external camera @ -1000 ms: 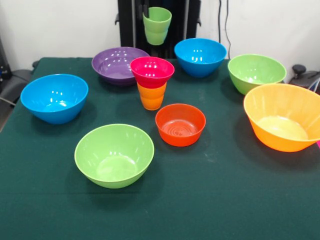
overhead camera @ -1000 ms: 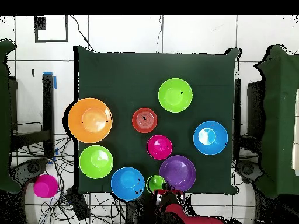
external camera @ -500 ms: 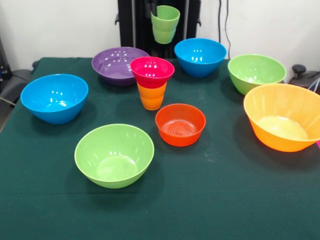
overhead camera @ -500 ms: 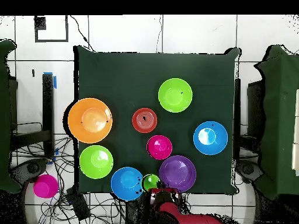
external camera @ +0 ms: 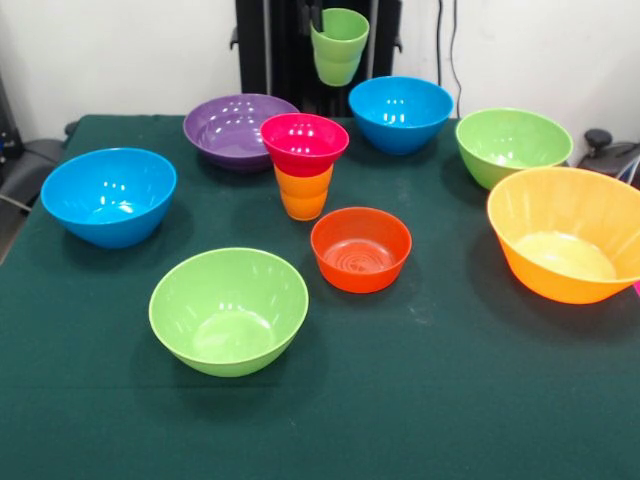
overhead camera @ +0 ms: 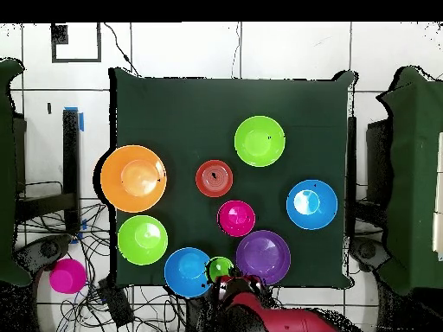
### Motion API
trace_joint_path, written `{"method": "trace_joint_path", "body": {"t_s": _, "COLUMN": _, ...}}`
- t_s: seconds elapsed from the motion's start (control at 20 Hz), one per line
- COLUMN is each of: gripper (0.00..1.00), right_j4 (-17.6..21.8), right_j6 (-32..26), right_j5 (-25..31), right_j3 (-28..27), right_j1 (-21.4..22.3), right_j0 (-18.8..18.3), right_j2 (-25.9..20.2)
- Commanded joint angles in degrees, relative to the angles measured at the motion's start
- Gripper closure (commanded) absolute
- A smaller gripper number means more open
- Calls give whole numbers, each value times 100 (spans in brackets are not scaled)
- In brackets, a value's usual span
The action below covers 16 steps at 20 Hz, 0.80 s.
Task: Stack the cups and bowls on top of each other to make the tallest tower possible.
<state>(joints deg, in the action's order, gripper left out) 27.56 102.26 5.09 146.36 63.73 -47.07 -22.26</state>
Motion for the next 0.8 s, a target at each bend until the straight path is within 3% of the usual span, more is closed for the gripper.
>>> {"method": "trace_joint_path", "body": {"t_s": 0.05, "gripper": 100, "right_j4": -359, "right_j6": -15, "right_j5": 959, "right_j3": -680, "right_j1": -19, "right_j0": -3, "right_j2": -620}}
{"method": "trace_joint_path", "body": {"t_s": 0.35, "gripper": 100, "right_j4": -299, "right_j6": -197, "right_j5": 1184, "right_j3": -846, "right_j1": 17, "right_j0": -225, "right_j2": -749}}
{"method": "trace_joint_path", "body": {"t_s": 0.8, "gripper": 100, "right_j4": -180, "right_j6": -126, "right_j5": 1342, "right_j3": -1043, "right_j1": 19, "right_j0": -226, "right_j2": -797}}
